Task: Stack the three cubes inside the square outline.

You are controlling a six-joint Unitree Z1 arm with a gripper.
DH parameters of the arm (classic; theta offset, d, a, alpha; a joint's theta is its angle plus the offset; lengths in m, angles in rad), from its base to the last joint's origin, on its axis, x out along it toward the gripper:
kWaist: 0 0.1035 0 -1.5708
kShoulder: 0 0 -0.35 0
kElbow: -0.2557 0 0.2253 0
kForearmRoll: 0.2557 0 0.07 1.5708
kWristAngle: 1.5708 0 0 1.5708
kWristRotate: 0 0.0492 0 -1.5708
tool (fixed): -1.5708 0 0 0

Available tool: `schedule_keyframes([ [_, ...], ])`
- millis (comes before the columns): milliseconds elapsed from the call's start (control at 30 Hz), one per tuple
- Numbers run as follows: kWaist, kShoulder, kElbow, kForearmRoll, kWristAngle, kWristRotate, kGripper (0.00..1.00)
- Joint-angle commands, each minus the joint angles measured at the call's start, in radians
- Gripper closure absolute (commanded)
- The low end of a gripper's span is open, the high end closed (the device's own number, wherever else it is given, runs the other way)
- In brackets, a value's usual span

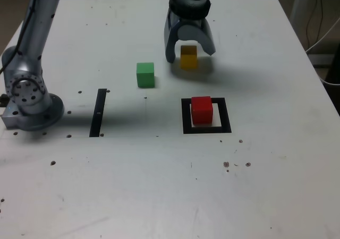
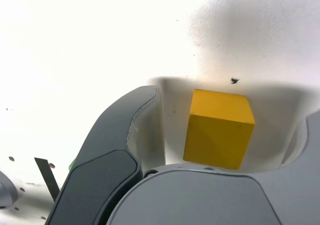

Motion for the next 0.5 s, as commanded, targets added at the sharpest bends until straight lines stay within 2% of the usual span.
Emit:
schedule_keyframes([
  [0, 0.002, 0.005, 0.007, -0.01, -0.007, 0.002, 0.15],
  [100, 0.002, 0.006, 0.014, -0.027, -0.014, 0.002, 0.18],
  [300, 0.002, 0.004, 0.011, -0.038, -0.028, 0.002, 0.33],
  [467, 0.002, 0.014, 0.006, -0.033, -0.038, 0.002, 0.42],
])
